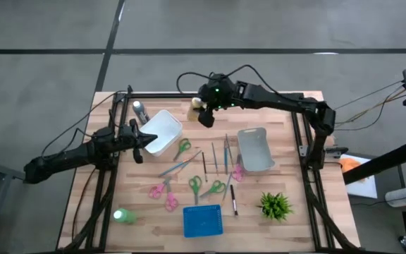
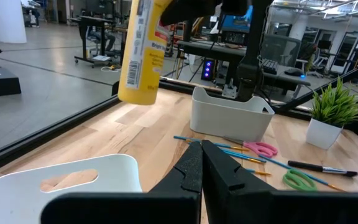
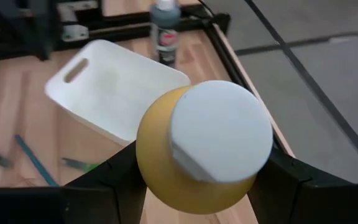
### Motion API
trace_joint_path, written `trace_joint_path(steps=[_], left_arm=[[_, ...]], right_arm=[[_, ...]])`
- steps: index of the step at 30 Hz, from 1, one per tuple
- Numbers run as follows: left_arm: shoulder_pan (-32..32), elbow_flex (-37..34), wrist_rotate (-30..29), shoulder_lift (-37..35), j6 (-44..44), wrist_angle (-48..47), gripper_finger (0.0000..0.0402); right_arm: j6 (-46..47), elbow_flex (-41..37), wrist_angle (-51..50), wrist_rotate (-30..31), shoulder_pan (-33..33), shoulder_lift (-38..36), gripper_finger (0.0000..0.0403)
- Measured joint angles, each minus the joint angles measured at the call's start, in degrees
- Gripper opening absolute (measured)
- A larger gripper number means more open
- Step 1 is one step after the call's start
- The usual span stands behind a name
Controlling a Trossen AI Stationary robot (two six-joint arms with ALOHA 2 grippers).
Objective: Pick & Place Paint Supplies
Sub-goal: Put the yellow paint bottle into the white bin
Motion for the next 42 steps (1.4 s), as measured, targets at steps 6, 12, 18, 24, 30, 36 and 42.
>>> trace_joint_path(steps=[6,12,18,24,30,36,42], left_arm=[[0.01,0.0,0.0,0.02,0.0,0.0,0.0],[-0.01,0.0,0.0,0.0,0.0,0.0,0.0],[0.0,0.0,0.0,0.02,0.01,-0.01,0.0],[-0.01,0.0,0.0,0.02,0.0,0.0,0.0],[-0.01,0.0,0.0,0.02,0.0,0.0,0.0],[-0.01,0.0,0.0,0.0,0.0,0.0,0.0],[0.01,0.0,0.0,0.0,0.0,0.0,0.0]], right_arm=[[-2.62,3.93,2.15,-2.42,1.33,3.95,0.0217],[-3.32,9.77,2.57,-5.08,2.12,9.08,0.0217],[-4.44,18.05,-1.48,-6.04,2.85,15.38,0.0217],[-4.5,24.35,-5.51,-5.79,2.78,20.47,0.0217],[-4.64,26.44,-6.33,-5.75,2.89,23.69,0.0217],[-4.61,26.16,-6.52,-3.63,2.89,25.55,0.0217],[-4.48,24.81,-5.81,-2.25,3.08,25.63,0.0217]])
